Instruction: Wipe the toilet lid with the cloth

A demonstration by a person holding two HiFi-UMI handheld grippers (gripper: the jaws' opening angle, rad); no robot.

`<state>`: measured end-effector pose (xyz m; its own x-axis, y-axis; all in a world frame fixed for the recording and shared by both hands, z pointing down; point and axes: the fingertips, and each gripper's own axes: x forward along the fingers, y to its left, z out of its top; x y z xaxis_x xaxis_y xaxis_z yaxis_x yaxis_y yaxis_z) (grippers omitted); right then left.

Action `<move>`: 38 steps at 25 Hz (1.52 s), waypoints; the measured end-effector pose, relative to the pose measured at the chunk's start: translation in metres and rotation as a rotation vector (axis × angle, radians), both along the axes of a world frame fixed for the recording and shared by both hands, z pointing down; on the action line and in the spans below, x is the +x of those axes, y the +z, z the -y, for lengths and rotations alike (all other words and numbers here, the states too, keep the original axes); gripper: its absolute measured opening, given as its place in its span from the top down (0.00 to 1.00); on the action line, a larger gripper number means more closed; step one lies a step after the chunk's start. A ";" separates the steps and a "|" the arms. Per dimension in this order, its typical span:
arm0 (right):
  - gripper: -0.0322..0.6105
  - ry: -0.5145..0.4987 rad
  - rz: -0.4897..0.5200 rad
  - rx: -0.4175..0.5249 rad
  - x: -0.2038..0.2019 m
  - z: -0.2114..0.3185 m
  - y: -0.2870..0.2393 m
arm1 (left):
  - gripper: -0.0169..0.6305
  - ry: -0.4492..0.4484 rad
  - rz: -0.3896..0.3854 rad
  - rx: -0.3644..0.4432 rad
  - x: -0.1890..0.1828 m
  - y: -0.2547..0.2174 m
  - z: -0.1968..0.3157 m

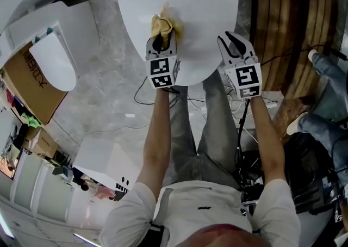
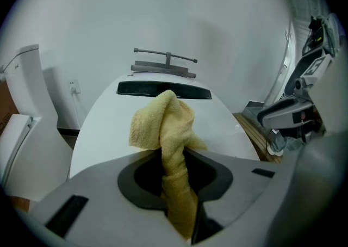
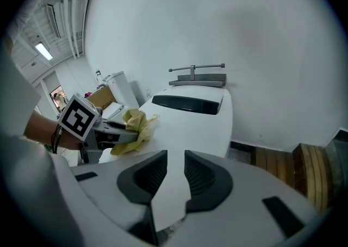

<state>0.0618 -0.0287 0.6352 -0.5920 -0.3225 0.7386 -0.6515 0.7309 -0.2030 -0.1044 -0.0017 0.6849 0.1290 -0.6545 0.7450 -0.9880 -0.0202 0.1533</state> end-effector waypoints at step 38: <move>0.78 0.196 0.007 -0.038 0.120 -0.033 0.002 | 0.81 0.407 -0.015 -0.026 0.209 0.011 0.001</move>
<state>0.1815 0.0041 0.6375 -0.5257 -0.4044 0.7484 -0.7791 0.5820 -0.2328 0.1046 -0.0030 0.6959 0.3847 -0.5285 0.7567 -0.8978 -0.4047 0.1738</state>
